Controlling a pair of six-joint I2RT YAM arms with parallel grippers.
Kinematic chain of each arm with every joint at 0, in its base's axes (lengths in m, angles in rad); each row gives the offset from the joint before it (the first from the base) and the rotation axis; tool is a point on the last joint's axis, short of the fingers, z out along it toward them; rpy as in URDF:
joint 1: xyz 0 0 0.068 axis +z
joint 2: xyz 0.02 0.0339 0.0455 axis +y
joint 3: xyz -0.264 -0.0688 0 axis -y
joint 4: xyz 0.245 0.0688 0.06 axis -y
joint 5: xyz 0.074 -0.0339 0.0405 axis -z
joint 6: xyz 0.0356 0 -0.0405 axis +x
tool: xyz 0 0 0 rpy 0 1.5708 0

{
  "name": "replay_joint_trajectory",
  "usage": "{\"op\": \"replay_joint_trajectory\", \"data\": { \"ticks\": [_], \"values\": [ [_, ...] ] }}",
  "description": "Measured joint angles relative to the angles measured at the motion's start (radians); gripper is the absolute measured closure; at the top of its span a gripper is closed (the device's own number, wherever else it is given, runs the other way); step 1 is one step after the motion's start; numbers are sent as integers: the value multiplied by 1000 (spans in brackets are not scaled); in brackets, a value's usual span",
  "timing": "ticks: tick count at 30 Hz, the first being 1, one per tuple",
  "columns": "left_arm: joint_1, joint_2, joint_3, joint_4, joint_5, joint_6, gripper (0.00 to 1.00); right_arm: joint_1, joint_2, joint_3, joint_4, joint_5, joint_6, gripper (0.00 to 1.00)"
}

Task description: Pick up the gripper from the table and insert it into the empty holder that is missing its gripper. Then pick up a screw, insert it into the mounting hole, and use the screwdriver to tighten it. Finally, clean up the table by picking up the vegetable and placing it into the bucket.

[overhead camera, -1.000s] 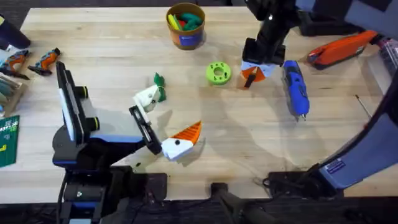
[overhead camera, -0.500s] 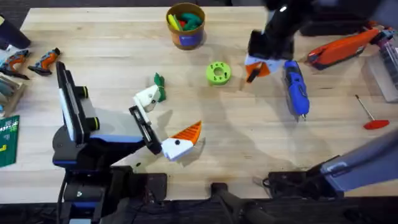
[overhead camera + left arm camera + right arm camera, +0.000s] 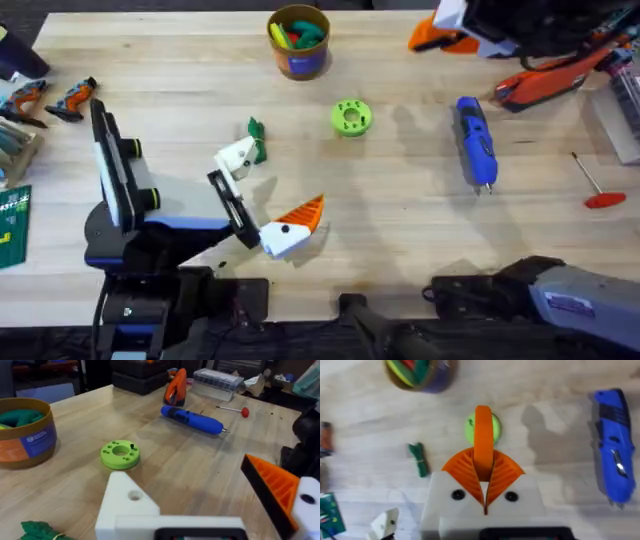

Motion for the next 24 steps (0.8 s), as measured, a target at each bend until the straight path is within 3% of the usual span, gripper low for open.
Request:
{"op": "replay_joint_trajectory", "data": {
  "ticks": [5, 9, 17, 24],
  "values": [
    [0, 0, 0, 0, 0, 0, 15, 0, -140, -187, 215, -78, -15, 988],
    [0, 0, 0, 0, 0, 0, 15, 0, -207, -370, 428, -214, -45, 988],
    [0, 0, 0, 0, 0, 0, 15, -45, -230, -684, 881, -686, -63, 989],
    [0, 0, 0, 0, 0, 0, 15, -153, -146, -789, 1070, -1047, 7, 989]
  ]
}}
